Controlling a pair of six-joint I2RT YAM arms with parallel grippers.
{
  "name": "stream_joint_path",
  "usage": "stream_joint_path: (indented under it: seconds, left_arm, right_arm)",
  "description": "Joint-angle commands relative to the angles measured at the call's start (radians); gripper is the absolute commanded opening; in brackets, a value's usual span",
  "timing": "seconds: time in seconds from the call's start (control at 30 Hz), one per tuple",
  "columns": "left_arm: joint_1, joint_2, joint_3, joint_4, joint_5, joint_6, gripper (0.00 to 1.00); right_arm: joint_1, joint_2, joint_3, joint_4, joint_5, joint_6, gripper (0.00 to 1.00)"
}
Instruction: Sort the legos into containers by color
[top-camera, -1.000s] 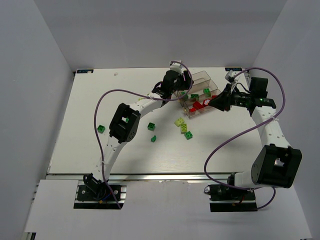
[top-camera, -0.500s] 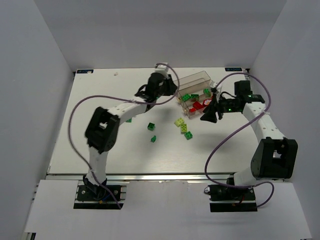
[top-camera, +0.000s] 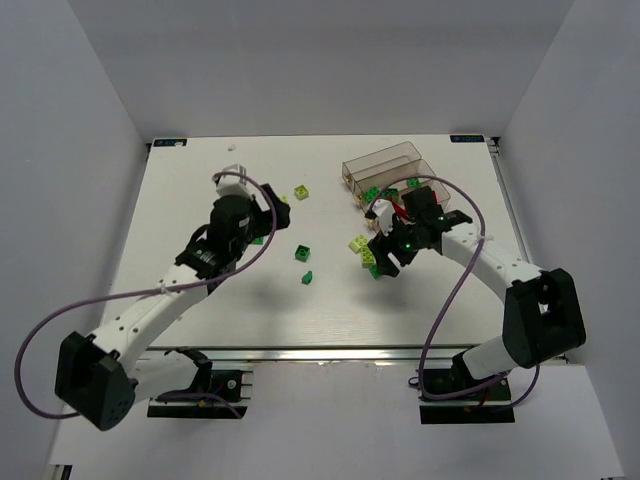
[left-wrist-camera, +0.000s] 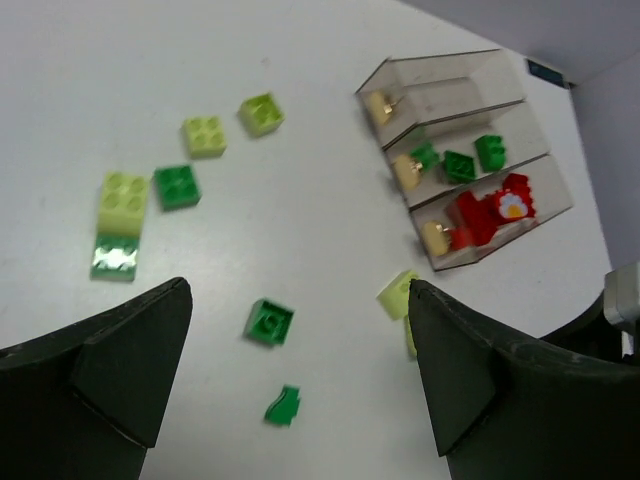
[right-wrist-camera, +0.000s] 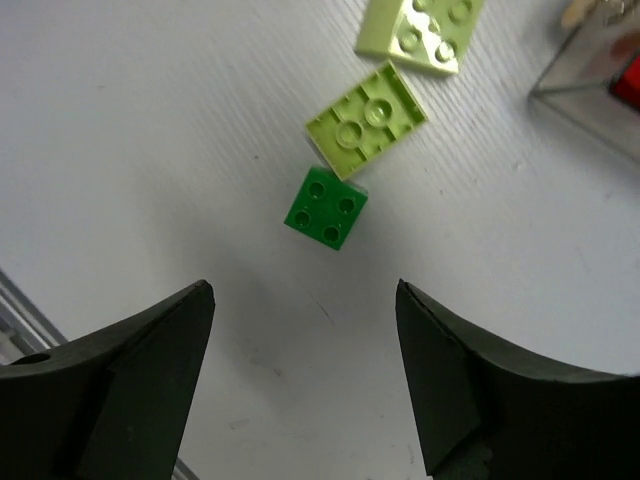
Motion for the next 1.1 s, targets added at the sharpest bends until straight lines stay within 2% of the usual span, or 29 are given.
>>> stream_joint_path:
  seconds: [0.0,0.07,0.2,0.47,1.07]
  left_arm:
    - [-0.002,-0.119,-0.047,-0.183,-0.101,-0.127,0.98]
    - [-0.002,-0.171,-0.102,-0.202,-0.103,-0.173,0.98]
    - [-0.002,-0.297,-0.196,-0.212,-0.111,-0.244,0.98]
    - [-0.002,-0.452,-0.277,-0.298,-0.121,-0.318,0.98]
    - [-0.002,-0.49,-0.306,-0.334,-0.118,-0.335,0.98]
  right_arm:
    - [0.044,-0.015,-0.046,0.127,0.252,0.202,0.8]
    - [0.076,-0.016,-0.076,0.167,0.3,0.268,0.85]
    - [0.108,0.022,-0.09,0.184,0.349,0.353,0.85]
    - [0.132,0.109,-0.066,0.224,0.331,0.446,0.78]
    - [0.185,0.189,-0.098,0.291,0.44,0.456,0.59]
